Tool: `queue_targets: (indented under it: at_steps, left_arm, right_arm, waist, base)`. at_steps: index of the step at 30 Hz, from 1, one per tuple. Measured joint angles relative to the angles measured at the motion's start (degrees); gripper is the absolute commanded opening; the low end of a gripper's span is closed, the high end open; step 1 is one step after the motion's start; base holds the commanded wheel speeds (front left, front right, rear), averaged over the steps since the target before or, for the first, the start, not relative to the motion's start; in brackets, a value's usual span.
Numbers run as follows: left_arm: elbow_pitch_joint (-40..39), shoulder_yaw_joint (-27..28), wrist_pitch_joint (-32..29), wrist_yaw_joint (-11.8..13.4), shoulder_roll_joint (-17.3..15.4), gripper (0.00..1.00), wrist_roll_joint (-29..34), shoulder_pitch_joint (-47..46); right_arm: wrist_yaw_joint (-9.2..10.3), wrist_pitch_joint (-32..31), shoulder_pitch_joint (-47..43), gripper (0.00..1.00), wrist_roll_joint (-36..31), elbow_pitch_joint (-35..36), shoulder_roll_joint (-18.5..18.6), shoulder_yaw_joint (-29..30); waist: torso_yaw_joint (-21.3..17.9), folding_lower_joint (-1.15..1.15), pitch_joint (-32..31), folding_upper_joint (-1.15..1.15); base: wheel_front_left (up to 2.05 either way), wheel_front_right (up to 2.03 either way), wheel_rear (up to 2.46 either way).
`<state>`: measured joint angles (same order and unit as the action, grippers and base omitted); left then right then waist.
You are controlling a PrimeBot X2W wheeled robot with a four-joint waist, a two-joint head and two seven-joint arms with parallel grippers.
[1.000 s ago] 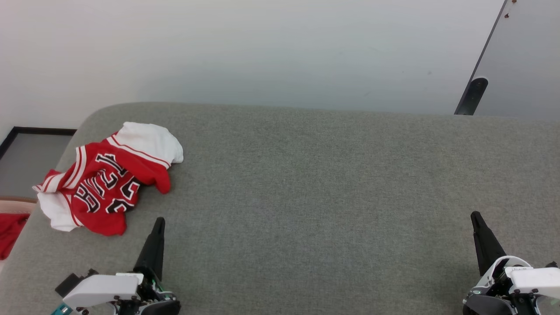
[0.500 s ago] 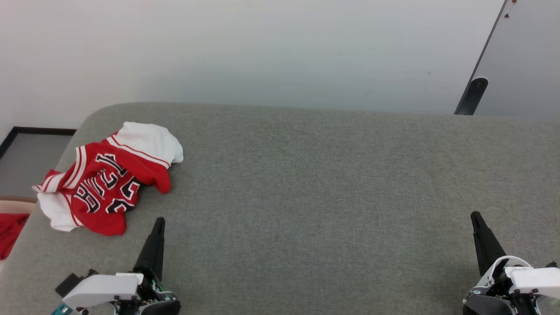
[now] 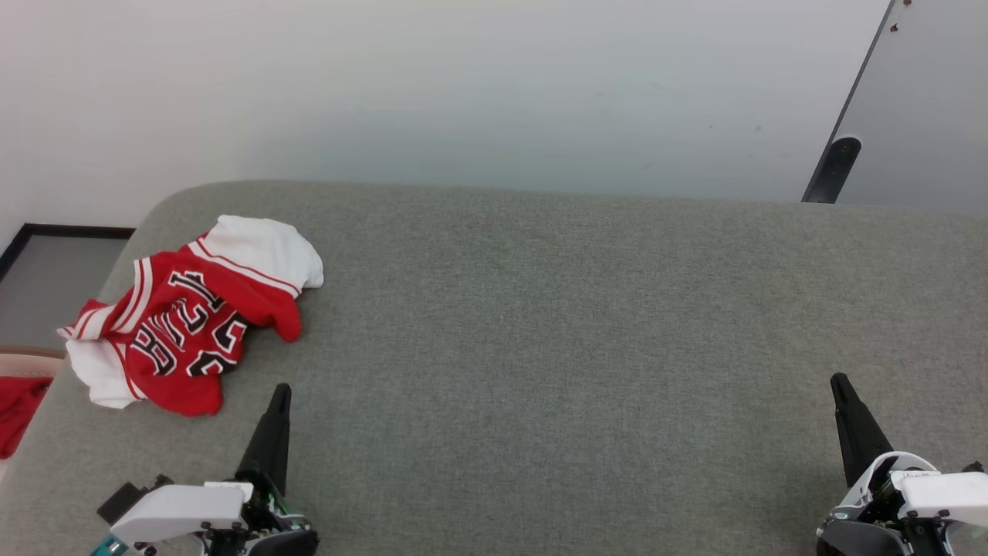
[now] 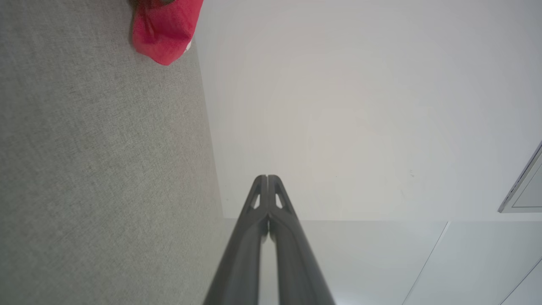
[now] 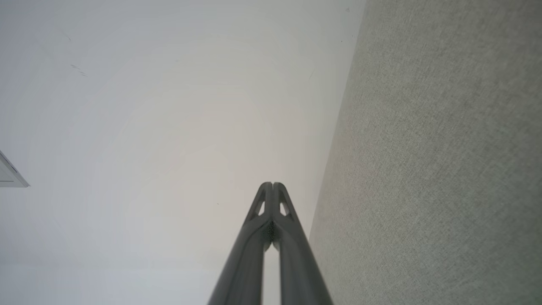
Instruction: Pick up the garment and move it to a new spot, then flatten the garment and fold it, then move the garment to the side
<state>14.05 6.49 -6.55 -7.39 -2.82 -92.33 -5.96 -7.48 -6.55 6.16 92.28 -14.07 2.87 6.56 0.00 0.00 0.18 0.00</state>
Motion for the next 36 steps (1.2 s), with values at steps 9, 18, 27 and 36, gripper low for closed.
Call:
queue_targets:
  at_steps: [9,18,27,36]
  left_arm:
    - [0.0,0.0,0.0,0.0,0.0,0.0,0.0,0.0]
    - [0.0,0.0,0.0,0.0,0.0,0.0,0.0,0.0]
    - [0.0,0.0,0.0,0.0,0.0,0.0,0.0,0.0]
    - [2.2,-0.2,0.7,0.1,0.5,1.0,0.4,2.5]
  right_arm:
    - [0.0,0.0,0.0,0.0,0.0,0.0,0.0,0.0]
    - [0.0,0.0,0.0,0.0,0.0,0.0,0.0,0.0]
    - [0.0,0.0,0.0,0.0,0.0,0.0,0.0,0.0]
    - [0.03,0.1,-2.0,1.0,0.0,-2.6,-0.2,0.1]
  waist:
    - [0.0,0.0,0.0,0.0]
    - [0.0,0.0,0.0,0.0]
    - [0.0,0.0,0.0,0.0]
    - [0.0,0.0,0.0,0.0]
  base:
    - [0.0,0.0,0.0]
    - [0.0,0.0,0.0]
    - [0.0,0.0,0.0]
    - [0.0,0.0,0.0]
